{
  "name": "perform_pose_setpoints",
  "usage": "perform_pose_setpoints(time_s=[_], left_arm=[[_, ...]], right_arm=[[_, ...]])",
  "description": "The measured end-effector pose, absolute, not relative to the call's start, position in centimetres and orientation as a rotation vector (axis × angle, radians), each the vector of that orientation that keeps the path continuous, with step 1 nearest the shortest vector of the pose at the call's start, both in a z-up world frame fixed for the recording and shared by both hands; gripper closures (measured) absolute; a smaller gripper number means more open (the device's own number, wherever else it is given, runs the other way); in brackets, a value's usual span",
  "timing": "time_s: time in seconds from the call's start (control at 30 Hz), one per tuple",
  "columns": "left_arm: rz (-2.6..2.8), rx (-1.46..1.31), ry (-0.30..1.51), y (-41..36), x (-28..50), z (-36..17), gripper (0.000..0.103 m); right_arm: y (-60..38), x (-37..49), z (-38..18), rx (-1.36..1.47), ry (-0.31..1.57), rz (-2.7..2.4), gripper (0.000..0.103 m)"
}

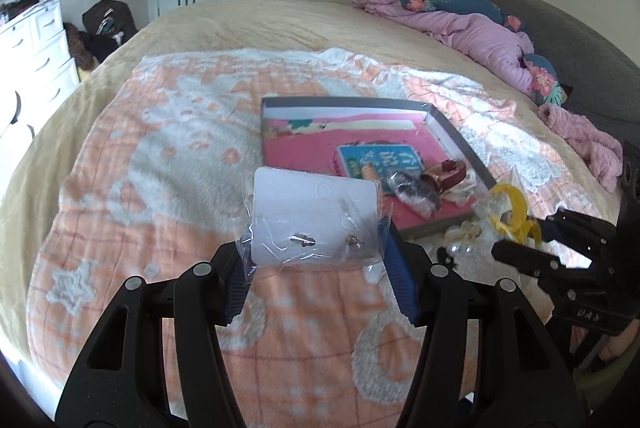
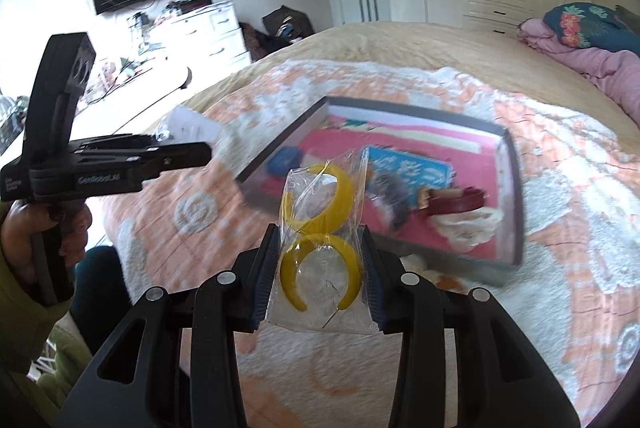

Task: Organize jewelry
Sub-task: 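Carry the bangles into the tray with the right tool while the left tool lowers the earring card there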

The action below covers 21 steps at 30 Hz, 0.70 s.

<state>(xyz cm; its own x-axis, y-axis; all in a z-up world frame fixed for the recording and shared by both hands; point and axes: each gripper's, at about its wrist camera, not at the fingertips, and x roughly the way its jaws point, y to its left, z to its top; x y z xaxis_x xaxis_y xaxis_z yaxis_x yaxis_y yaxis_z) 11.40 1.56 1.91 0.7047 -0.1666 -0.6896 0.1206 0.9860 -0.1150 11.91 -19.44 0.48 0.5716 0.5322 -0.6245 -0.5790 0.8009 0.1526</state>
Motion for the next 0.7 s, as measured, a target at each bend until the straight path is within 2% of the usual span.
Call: perform_pose_setpoints(time_s=[0.7], left_arm=[[-0.235, -0.034, 0.765, -2.5, 17.0, 1.9, 0.053]], right_arm=[[-25.2, 17.7, 1.3, -0.021, 0.672, 0.487, 0.065]])
